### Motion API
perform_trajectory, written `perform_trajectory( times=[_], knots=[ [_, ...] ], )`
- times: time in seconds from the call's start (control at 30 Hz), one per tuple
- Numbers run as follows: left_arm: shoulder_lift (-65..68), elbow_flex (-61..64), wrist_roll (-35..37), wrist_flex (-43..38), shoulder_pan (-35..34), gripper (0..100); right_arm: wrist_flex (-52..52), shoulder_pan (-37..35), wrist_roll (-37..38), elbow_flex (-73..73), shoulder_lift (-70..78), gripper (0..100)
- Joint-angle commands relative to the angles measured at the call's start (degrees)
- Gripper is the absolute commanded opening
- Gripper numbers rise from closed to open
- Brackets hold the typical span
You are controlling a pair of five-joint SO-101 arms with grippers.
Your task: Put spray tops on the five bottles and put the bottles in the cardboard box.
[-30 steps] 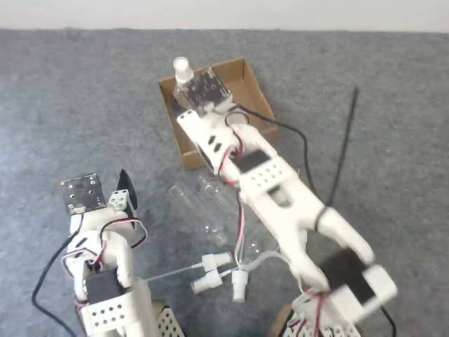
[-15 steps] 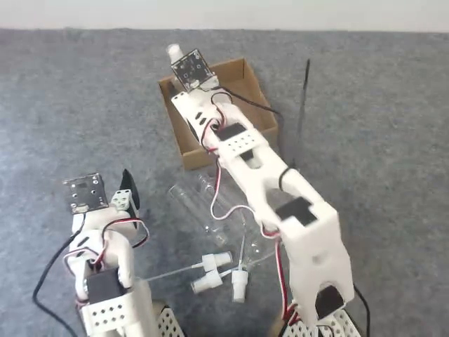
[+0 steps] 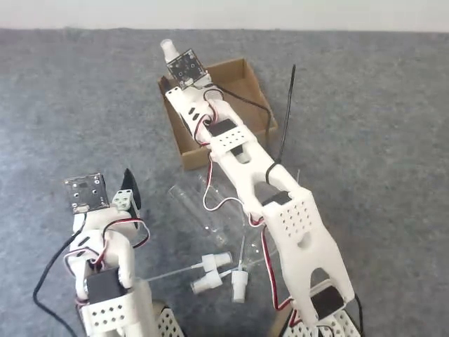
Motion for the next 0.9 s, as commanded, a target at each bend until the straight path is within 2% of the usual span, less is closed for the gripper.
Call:
perform_trajectory(
  times=[0.0,0.07,0.37,0.6,0.77,0.87],
  knots=[
    [-0.5,-0.3,0.9,-0.6,0.1,17,-1.1,0.4,-6.7,-4.7,-0.8,0.9],
    [-0.4,-0.3,0.9,-0.6,0.1,17,-1.0,0.3,-9.3,-4.8,-0.7,0.9],
    [-0.4,-0.3,0.9,-0.6,0.0,17,-0.8,-1.4,-8.7,-3.1,-0.5,1.0],
    [-0.4,-0.3,0.9,-0.6,0.0,17,-1.5,-2.3,-0.3,-3.4,2.2,1.0],
    [-0.4,-0.3,0.9,-0.6,0.0,17,-1.5,-2.8,1.4,-3.4,2.4,1.4],
    [-0.4,-0.3,0.9,-0.6,0.0,17,-1.2,-2.7,1.4,-3.4,2.6,8.2]
  ],
)
